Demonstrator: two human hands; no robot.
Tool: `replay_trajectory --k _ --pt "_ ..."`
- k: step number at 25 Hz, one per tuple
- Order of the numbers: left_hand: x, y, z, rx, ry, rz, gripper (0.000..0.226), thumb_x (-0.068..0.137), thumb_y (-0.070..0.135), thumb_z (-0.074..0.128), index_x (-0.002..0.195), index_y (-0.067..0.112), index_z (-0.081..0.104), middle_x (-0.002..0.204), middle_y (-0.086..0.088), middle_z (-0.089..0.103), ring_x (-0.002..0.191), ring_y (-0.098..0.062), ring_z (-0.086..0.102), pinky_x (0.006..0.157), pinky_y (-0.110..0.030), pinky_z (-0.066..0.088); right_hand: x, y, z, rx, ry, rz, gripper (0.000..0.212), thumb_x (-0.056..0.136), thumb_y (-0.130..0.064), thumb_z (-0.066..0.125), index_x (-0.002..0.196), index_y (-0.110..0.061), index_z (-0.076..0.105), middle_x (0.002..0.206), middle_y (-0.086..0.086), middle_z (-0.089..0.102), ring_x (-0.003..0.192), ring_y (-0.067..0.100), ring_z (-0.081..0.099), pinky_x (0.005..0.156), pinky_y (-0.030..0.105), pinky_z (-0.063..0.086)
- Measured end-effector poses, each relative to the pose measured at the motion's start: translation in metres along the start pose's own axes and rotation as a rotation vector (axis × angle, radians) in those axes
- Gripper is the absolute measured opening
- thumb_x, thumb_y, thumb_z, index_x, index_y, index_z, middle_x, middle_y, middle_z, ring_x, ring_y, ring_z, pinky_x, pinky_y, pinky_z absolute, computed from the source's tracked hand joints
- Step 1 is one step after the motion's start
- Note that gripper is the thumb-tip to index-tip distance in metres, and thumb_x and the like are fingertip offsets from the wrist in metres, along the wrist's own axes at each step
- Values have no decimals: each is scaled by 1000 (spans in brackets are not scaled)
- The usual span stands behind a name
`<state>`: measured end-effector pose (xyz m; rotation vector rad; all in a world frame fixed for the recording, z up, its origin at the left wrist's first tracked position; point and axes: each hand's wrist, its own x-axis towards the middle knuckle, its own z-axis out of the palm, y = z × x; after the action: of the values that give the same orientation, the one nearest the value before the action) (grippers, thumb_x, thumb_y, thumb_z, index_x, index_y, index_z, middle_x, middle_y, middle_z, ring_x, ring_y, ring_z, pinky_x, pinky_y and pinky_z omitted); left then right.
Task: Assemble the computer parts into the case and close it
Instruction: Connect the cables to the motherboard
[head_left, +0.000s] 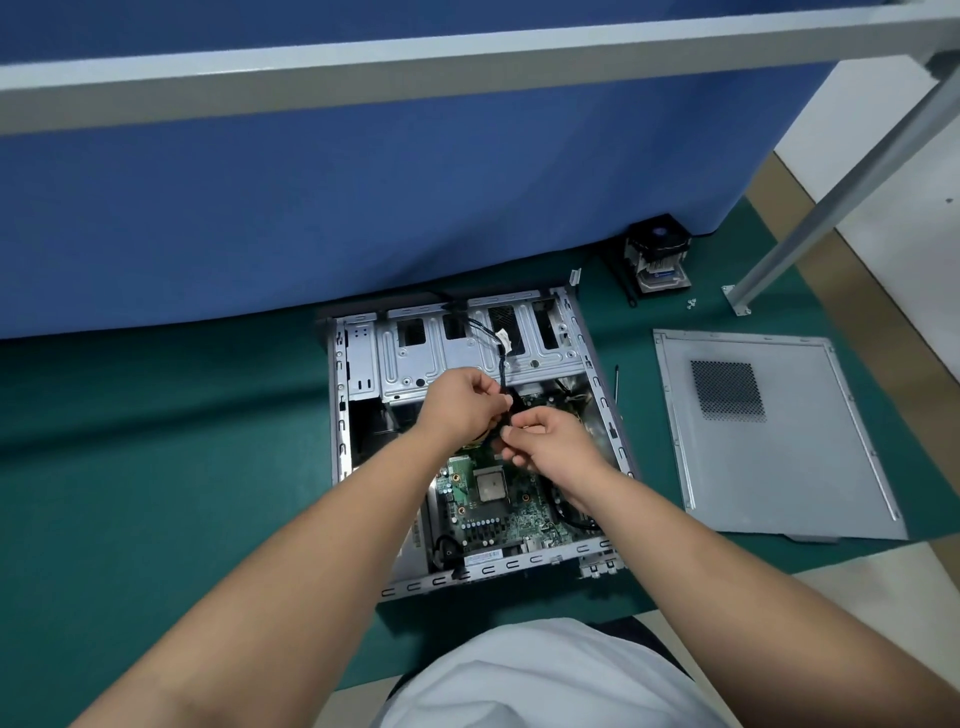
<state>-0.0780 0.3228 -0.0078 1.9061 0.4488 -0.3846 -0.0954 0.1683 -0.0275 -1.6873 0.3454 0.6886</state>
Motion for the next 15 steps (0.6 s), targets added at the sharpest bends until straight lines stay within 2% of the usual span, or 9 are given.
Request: replay_trajectory --k 3,6,8,11,13,15 --pt "-7 -6 0 24 44 41 16 89 16 79 84 5 69 72 -6 68 68 -21 65 74 -40 60 0 5 4 -2 24 21 10 95 -13 72 103 -8 69 83 9 76 59 4 67 55 14 51" --pt "-18 -16 -3 97 36 92 8 92 20 76 90 14 71 83 -1 70 77 -18 64 72 -31 53 -1 11 5 -93 56 -6 6 90 -16 78 95 -16 75 86 4 78 70 8 72 63 18 53" --pt "-24 -28 -13 260 81 194 11 97 22 68 107 19 72 100 3 71 94 -15 64 85 -29 52 -1 15 3 -104 52 -6 7 89 -13 79 92 -18 75 87 2 78 73 10 75 64 18 54" --pt "-33 -54 -39 588 292 420 30 99 24 61 128 21 66 127 2 64 121 -20 55 104 -37 44 3 22 -6 -89 51 11 12 87 -6 79 92 -16 74 87 6 78 78 14 77 65 18 57" --pt "-38 -74 -53 761 344 418 43 100 33 57 143 26 55 150 2 52 141 -23 43 114 -43 35 9 26 -10 -115 48 8 13 87 -4 79 92 -14 72 89 9 78 80 17 78 72 25 61" --pt "-40 -92 -59 900 290 357 57 104 49 41 158 31 35 167 6 30 156 -19 20 125 -43 19 19 28 -10 -204 58 -25 12 88 -6 79 92 -14 71 86 7 78 77 14 77 78 28 62"
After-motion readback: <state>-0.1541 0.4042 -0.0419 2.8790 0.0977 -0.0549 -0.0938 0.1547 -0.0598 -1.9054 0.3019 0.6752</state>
